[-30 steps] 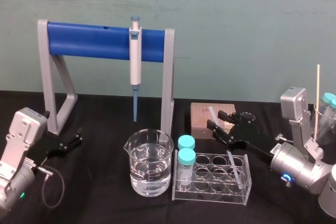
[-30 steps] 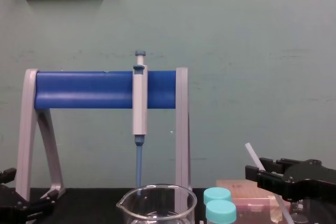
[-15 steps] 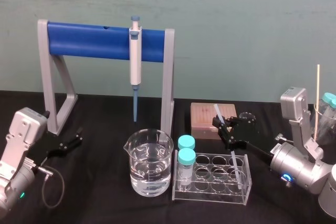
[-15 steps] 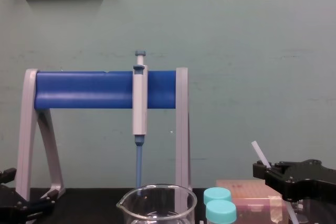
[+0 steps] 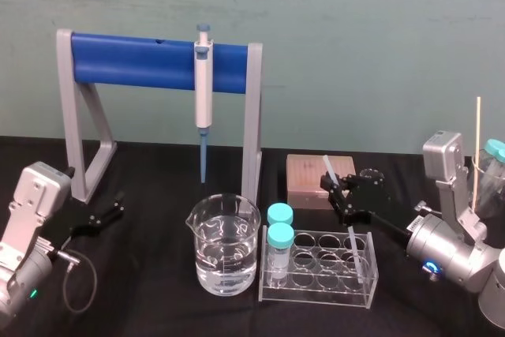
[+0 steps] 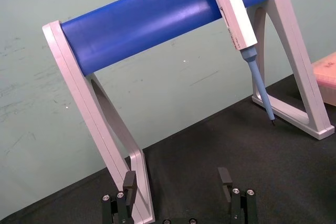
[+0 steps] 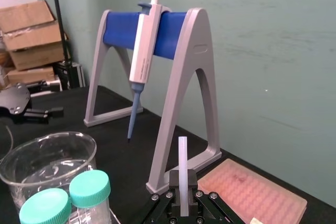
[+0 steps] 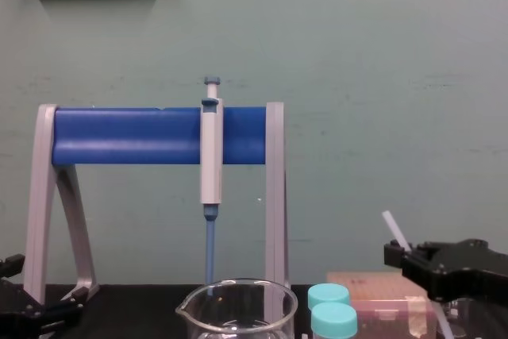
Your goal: Pick up the stirring rod with one hand, then place it down.
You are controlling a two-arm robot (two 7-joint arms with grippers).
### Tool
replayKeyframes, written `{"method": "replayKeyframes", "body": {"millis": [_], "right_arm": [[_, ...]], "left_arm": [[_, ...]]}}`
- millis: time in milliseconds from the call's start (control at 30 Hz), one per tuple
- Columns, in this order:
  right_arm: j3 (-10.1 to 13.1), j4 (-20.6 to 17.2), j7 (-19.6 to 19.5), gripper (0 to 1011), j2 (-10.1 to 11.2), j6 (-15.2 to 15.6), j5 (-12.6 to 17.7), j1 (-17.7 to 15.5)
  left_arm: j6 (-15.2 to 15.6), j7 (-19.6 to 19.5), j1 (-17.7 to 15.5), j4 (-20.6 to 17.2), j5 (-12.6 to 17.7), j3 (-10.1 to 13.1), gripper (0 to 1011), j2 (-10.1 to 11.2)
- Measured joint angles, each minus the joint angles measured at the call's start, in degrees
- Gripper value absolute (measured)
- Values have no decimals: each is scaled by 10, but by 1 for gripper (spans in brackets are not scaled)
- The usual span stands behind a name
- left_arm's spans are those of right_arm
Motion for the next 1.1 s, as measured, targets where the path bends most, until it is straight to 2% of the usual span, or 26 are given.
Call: {"method": "replayKeyframes", "body": {"millis": [167, 667, 867, 967, 1100], "right_arm": [[16, -16, -3, 71, -5, -11, 6, -11], [38, -83, 18, 71, -6, -54, 29, -41], [46, -98, 0, 71, -7, -105, -5, -52], [56, -99, -24, 71, -14, -142, -37, -59], [68, -97, -48, 71, -24, -176, -65, -66]], "left_arm": [[0, 0, 0, 0, 0, 0, 1000, 0], [0, 0, 0, 0, 0, 0, 1000, 0], [0, 0, 0, 0, 0, 0, 1000, 0], [0, 0, 0, 0, 0, 0, 1000, 0], [0, 0, 0, 0, 0, 0, 1000, 0]]}}
